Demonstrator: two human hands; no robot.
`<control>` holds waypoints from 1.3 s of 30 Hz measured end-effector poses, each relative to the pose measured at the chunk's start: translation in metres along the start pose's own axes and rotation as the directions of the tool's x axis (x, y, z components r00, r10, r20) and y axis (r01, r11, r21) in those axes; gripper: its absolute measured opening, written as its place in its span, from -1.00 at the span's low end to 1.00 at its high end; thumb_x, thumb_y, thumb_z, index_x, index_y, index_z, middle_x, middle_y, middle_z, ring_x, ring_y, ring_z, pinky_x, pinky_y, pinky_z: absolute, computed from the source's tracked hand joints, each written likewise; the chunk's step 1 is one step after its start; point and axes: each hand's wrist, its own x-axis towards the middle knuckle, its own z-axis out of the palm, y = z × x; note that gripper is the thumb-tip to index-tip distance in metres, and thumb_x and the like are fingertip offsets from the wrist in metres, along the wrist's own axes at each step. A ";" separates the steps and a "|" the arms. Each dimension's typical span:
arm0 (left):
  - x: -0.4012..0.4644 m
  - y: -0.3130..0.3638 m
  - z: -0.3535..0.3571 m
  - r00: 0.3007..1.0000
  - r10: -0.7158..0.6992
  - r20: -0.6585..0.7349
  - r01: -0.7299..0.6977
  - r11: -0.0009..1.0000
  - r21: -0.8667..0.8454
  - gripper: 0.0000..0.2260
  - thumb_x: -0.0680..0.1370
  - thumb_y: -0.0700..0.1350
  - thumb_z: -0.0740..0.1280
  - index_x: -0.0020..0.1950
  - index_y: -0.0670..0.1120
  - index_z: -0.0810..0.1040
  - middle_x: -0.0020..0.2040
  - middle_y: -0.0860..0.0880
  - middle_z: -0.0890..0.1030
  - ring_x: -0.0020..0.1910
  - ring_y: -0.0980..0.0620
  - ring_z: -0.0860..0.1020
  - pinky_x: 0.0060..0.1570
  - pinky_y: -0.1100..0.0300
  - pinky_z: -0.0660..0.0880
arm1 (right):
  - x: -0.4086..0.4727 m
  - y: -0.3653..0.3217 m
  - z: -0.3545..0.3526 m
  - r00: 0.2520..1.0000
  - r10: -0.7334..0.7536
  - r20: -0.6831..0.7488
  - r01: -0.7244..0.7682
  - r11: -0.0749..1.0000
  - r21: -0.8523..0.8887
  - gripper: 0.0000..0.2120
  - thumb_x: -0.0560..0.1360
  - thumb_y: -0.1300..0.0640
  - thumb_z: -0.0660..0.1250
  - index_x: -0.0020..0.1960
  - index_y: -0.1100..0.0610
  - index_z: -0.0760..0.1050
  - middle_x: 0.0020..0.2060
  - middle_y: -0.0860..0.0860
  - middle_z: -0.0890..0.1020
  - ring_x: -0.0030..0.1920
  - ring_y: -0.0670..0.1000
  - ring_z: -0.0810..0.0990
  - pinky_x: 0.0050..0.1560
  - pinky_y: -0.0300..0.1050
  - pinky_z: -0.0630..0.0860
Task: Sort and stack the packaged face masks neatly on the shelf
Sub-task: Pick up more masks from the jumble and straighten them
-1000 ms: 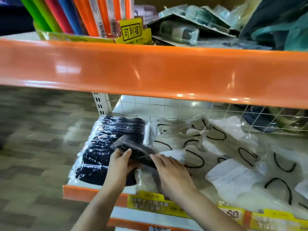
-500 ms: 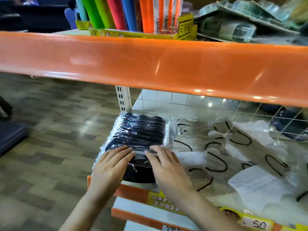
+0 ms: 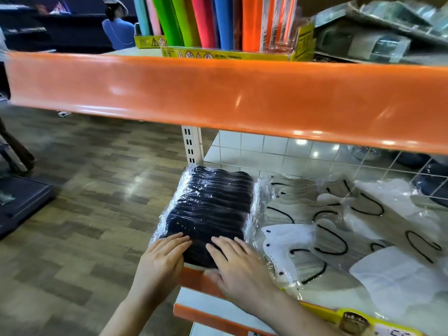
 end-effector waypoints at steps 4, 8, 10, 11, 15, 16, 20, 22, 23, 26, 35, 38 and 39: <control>-0.006 0.002 -0.003 0.990 -0.086 0.114 0.094 0.994 -0.062 -0.62 0.60 0.05 0.11 0.09 -0.10 0.66 0.13 0.05 0.64 0.20 0.08 0.54 0.22 0.26 0.35 | -0.001 0.001 0.005 1.000 0.000 0.012 0.000 0.999 -0.050 -0.43 0.62 -0.25 -0.09 0.32 0.05 0.50 0.33 -0.02 0.51 0.35 -0.04 0.44 0.32 0.02 0.22; -0.004 0.001 -0.002 0.973 -0.147 0.176 0.156 0.987 -0.038 -0.47 0.64 0.18 -0.04 0.16 -0.08 0.63 0.21 0.03 0.59 0.25 0.10 0.46 0.27 0.30 0.25 | -0.001 0.000 0.007 1.000 0.012 0.007 -0.012 0.998 -0.068 -0.42 0.61 -0.26 -0.08 0.33 0.05 0.50 0.35 -0.01 0.48 0.37 -0.04 0.42 0.30 0.04 0.16; -0.001 0.002 0.001 0.961 -0.192 0.199 0.198 0.980 -0.007 -0.44 0.63 0.19 -0.07 0.16 -0.09 0.62 0.23 0.01 0.58 0.24 0.09 0.47 0.24 0.22 0.31 | -0.002 0.000 0.007 1.000 0.011 0.006 -0.010 0.998 -0.058 -0.43 0.61 -0.26 -0.08 0.33 0.04 0.49 0.35 -0.01 0.48 0.37 -0.04 0.42 0.31 0.04 0.16; 0.000 0.002 0.003 0.955 -0.211 0.209 0.215 0.977 0.007 -0.44 0.63 0.20 -0.07 0.16 -0.10 0.62 0.23 0.01 0.58 0.23 0.07 0.49 0.22 0.18 0.33 | -0.002 0.001 0.007 1.000 0.010 0.003 -0.010 0.999 -0.046 -0.43 0.62 -0.26 -0.08 0.32 0.03 0.50 0.35 -0.02 0.49 0.37 -0.04 0.42 0.31 0.04 0.16; 0.006 0.009 0.004 0.938 -0.267 0.221 0.264 0.964 0.043 -0.39 0.63 0.21 -0.11 0.14 -0.13 0.62 0.21 -0.04 0.59 0.18 -0.05 0.56 0.17 0.12 0.35 | -0.002 0.001 -0.002 0.997 0.032 -0.071 -0.029 0.998 0.047 -0.46 0.64 -0.19 -0.14 0.22 -0.02 0.55 0.26 -0.07 0.56 0.29 -0.07 0.48 0.34 -0.06 0.23; 0.008 0.012 0.003 0.937 -0.272 0.218 0.270 0.962 0.043 -0.38 0.63 0.21 -0.12 0.14 -0.14 0.62 0.21 -0.06 0.59 0.17 -0.07 0.56 0.17 0.10 0.36 | -0.002 0.002 -0.006 0.993 0.056 -0.104 -0.048 0.996 0.074 -0.45 0.64 -0.17 -0.16 0.19 -0.03 0.56 0.23 -0.09 0.57 0.26 -0.09 0.50 0.34 -0.10 0.29; 0.024 0.033 0.009 0.957 -0.214 0.197 0.221 0.975 -0.010 -0.45 0.64 0.17 -0.07 0.17 -0.14 0.59 0.22 -0.09 0.57 0.18 -0.08 0.53 0.15 0.10 0.36 | -0.007 0.015 -0.022 0.963 0.164 -0.214 -0.133 0.979 0.153 -0.61 0.59 -0.12 0.04 0.13 -0.02 0.59 0.15 -0.10 0.59 0.17 -0.09 0.51 0.20 -0.17 0.48; 0.034 0.048 0.016 0.967 -0.173 0.184 0.186 0.981 -0.054 -0.58 0.60 0.08 0.07 0.18 -0.14 0.58 0.24 -0.09 0.55 0.18 -0.08 0.52 0.15 0.10 0.36 | -0.015 0.029 -0.029 0.951 0.200 -0.236 -0.172 0.976 0.135 -0.64 0.57 -0.10 0.07 0.13 -0.01 0.57 0.13 -0.10 0.58 0.14 -0.09 0.50 0.18 -0.16 0.47; 0.039 0.057 0.021 0.971 -0.152 0.182 0.169 0.983 -0.079 -0.61 0.56 0.03 0.11 0.18 -0.14 0.59 0.23 -0.10 0.56 0.17 -0.09 0.52 0.13 0.07 0.41 | -0.019 0.037 -0.033 0.943 0.214 -0.253 -0.188 0.974 0.123 -0.65 0.57 -0.09 0.07 0.13 0.00 0.57 0.11 -0.10 0.58 0.11 -0.08 0.50 0.17 -0.18 0.43; 0.056 0.087 0.038 0.981 -0.081 0.175 0.109 0.981 -0.158 -0.66 0.51 -0.03 0.16 0.16 -0.13 0.58 0.21 -0.10 0.57 0.15 -0.10 0.54 0.05 0.05 0.50 | -0.034 0.063 -0.042 0.913 0.266 -0.310 -0.244 0.964 0.109 -0.71 0.56 -0.03 0.13 0.08 0.02 0.58 0.03 -0.08 0.58 0.05 -0.04 0.54 0.12 -0.16 0.42; 0.098 0.197 0.083 0.968 0.073 0.238 0.006 0.949 -0.315 -0.62 0.40 -0.03 0.17 0.18 -0.08 0.49 0.15 -0.10 0.56 0.06 -0.07 0.50 -0.08 0.10 0.54 | -0.099 0.132 -0.054 0.794 0.472 -0.383 -0.493 0.869 0.047 -0.75 0.50 0.07 0.16 0.01 0.07 0.60 -0.04 -0.03 0.59 -0.04 0.01 0.57 -0.07 -0.10 0.50; 0.109 0.232 0.096 0.950 0.139 0.280 -0.043 0.945 -0.324 -0.61 0.35 -0.04 0.16 0.13 -0.10 0.48 0.11 -0.11 0.56 0.00 -0.14 0.57 -0.14 0.08 0.54 | -0.124 0.155 -0.058 0.752 0.563 -0.342 -0.595 0.803 0.013 -0.68 0.45 0.07 0.15 0.06 0.11 0.60 -0.01 0.01 0.59 -0.03 0.05 0.58 -0.03 -0.10 0.47; 0.112 0.243 0.101 0.947 0.150 0.283 -0.052 0.944 -0.326 -0.63 0.37 -0.02 0.17 0.12 -0.11 0.50 0.10 -0.11 0.57 0.00 -0.14 0.58 -0.15 0.08 0.54 | -0.131 0.161 -0.060 0.737 0.596 -0.319 -0.628 0.778 0.004 -0.65 0.40 0.05 0.15 0.05 0.13 0.59 -0.01 0.02 0.59 -0.05 0.07 0.58 -0.05 -0.09 0.48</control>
